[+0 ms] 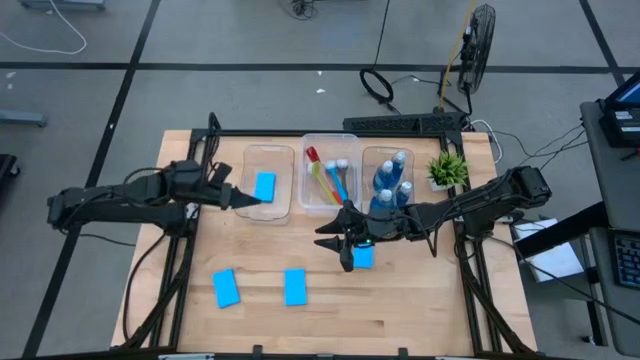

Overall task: Pick & Place Kitchen Sink Supplies
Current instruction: Put the blue sponge into the left transparent bin

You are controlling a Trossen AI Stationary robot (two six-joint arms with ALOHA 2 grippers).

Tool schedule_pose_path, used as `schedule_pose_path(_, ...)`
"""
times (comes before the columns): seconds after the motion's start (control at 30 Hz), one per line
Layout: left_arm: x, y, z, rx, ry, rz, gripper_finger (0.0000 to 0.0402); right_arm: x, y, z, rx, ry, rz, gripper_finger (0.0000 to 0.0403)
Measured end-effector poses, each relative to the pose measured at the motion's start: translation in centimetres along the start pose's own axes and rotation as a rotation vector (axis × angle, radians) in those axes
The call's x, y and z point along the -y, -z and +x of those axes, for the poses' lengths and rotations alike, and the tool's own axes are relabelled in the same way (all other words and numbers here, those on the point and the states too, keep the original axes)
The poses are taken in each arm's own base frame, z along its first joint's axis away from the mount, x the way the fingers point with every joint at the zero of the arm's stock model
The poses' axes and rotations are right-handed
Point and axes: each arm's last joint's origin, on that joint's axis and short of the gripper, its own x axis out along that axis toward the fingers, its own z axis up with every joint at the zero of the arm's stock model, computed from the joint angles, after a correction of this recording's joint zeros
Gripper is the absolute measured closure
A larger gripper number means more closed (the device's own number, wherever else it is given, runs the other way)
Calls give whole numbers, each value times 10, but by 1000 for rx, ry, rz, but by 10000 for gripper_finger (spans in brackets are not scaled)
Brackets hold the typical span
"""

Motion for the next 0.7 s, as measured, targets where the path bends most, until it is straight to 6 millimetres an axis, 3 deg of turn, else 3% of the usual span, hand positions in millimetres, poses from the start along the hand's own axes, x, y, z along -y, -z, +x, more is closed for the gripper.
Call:
schedule_pose_path(0.27,9,24,0,-1,-3,-68,174,0,0,0,0,0,0,268)
schedule_pose_path(0.7,6,74,7,-110,-165,-208,174,0,0,0,-2,1,-6,268)
